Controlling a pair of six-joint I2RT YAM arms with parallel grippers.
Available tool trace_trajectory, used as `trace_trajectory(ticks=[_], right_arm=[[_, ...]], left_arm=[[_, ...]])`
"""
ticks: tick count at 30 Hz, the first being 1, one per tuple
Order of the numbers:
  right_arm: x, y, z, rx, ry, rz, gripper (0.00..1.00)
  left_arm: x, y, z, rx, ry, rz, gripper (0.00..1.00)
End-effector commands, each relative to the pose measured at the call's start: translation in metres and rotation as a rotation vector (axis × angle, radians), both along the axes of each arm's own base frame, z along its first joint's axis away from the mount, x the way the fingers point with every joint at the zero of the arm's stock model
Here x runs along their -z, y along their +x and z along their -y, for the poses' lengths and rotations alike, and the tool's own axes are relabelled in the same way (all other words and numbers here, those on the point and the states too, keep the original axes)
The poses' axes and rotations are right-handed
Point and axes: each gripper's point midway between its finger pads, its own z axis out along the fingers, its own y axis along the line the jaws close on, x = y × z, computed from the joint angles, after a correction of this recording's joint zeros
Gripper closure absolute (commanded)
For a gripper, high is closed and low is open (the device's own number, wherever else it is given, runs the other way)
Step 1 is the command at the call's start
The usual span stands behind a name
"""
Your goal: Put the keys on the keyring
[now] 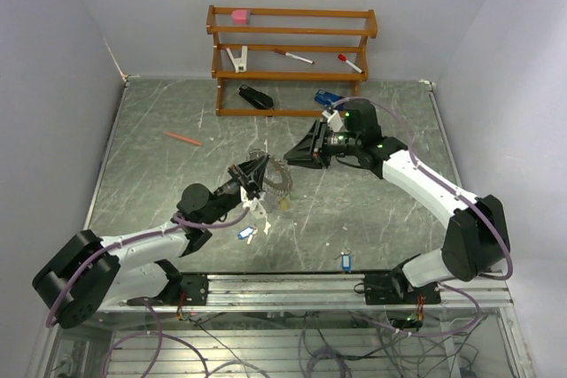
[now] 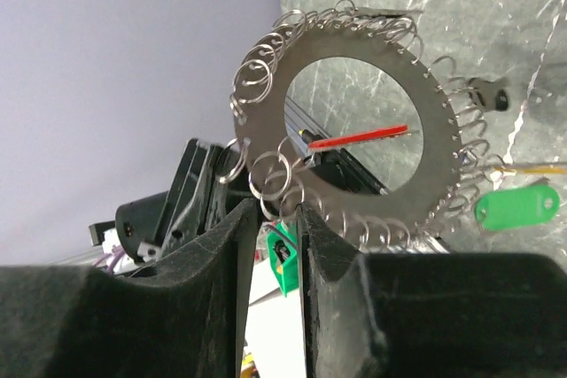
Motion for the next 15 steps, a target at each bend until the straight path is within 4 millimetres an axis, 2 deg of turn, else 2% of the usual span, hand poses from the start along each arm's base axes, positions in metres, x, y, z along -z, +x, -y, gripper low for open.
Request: trace_trajectory(ticks=[1, 8, 12, 15], right_arm=[[-0.012, 0.004, -0.02, 0.014, 0.032, 0.003, 0.77], [-0.027, 0.002, -0.027, 0.001, 0.039, 0.018, 0.84], [-0.023, -0.001, -0.023, -0.006, 0.009, 0.032, 0.81], [-0.014, -0.002, -0.015, 0.015, -0.044, 0.073, 0.77]], left_arm=[[-0.039, -0.023, 0.006, 0.061, -0.026, 0.25, 0.93], [-0.035, -0.026, 0.004, 0.055, -0.014, 0.256, 0.93], [-0.034, -0.026, 0.003, 0.055, -0.029, 0.231, 0.93], [-0.037, -0.015, -0.004, 0.001, -0.083, 0.152, 0.93]])
